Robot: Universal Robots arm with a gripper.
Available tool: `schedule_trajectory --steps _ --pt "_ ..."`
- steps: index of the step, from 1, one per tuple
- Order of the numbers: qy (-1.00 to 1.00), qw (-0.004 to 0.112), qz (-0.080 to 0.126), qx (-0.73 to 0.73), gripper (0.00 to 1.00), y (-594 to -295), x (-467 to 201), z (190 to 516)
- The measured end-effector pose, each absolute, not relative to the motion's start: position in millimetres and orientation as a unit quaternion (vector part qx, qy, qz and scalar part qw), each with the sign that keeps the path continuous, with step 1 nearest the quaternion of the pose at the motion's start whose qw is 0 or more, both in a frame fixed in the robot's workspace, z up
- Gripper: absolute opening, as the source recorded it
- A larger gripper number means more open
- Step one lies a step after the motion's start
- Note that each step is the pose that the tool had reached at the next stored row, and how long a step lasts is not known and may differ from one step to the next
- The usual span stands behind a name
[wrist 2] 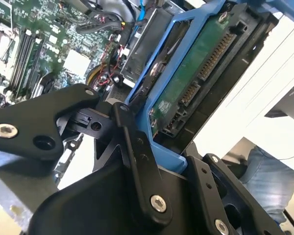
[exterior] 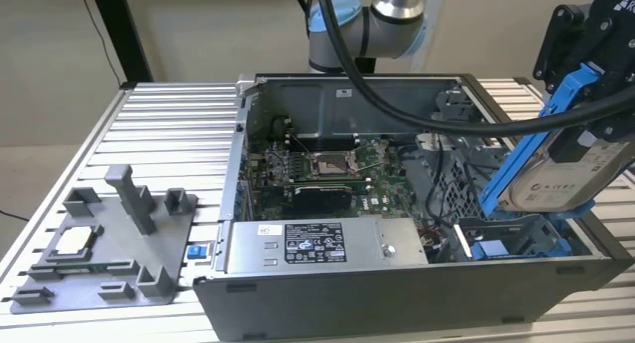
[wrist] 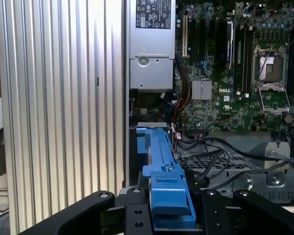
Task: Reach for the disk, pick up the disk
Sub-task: 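Pick up the disk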
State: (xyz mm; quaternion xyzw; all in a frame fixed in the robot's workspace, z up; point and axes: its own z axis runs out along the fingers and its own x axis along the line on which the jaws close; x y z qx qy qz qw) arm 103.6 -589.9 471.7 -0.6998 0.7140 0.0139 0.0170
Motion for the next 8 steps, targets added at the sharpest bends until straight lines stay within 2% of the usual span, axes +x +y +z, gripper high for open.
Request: schedule_trajectory --steps 8 --pt "0.714 0.019 0.016 -0.700 0.00 -589.6 104.1 471.7"
